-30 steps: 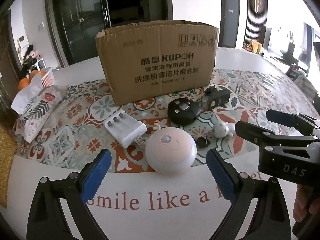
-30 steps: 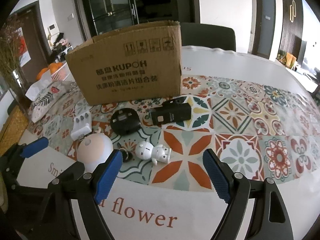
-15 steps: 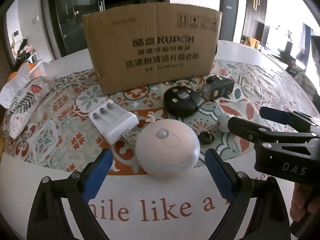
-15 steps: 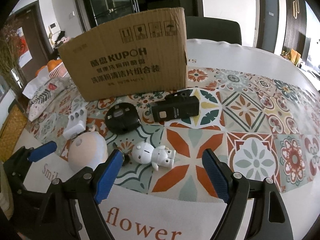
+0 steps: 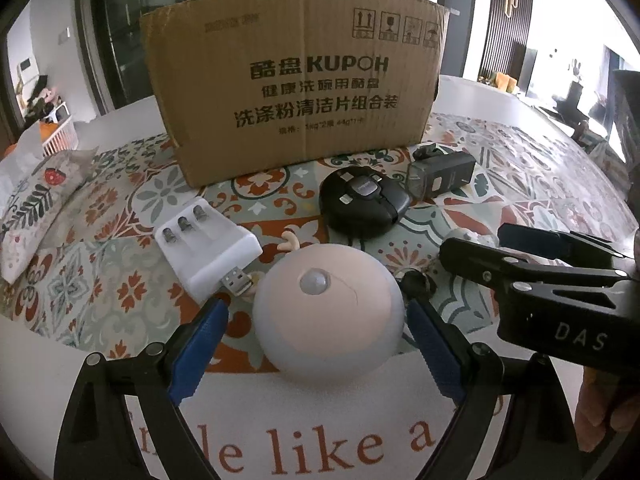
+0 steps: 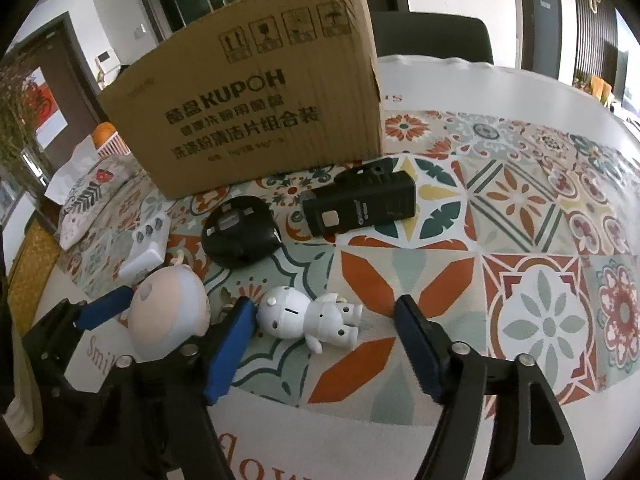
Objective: Organize rigid objects
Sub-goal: 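Grasp the white round lamp with the left tool while the right tool grasps the white robot figure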
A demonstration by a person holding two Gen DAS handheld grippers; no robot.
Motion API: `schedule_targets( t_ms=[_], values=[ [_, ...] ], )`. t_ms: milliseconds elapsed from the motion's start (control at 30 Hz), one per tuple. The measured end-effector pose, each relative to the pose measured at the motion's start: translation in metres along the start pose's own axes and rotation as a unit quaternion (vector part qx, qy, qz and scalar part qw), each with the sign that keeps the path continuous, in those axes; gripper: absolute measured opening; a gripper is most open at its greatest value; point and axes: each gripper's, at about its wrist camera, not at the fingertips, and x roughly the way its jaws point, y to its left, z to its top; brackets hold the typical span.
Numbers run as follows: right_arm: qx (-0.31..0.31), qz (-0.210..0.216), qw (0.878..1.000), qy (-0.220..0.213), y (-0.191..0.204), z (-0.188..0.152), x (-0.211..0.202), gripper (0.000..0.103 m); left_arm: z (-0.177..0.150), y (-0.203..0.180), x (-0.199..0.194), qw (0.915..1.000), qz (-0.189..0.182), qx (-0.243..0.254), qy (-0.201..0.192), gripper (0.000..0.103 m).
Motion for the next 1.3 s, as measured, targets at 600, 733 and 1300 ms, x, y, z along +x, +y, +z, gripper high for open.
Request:
schedule_targets(
  t_ms=[600, 733, 1300],
  values=[
    [-0.016, 0.0, 1.0, -0.001, 0.007, 0.002, 0.003, 0.043, 0.005, 0.0, 0.009, 0.9999, -0.013, -0.006, 0.009, 0.074],
    [-0.022, -0.009, 1.0, -0.001, 0.007, -0.001, 0.0, 0.043, 0.002, 0.001, 0.005, 0.9998, -0.015, -0.005, 0.011, 0.074],
    [-0.011, -0.023, 0.999, -0.022, 0.007, 0.002, -0.038, 0.043, 0.008, -0.005, -0.035, 0.9997, -0.017, -0.009, -0.017, 0.074]
  ],
)
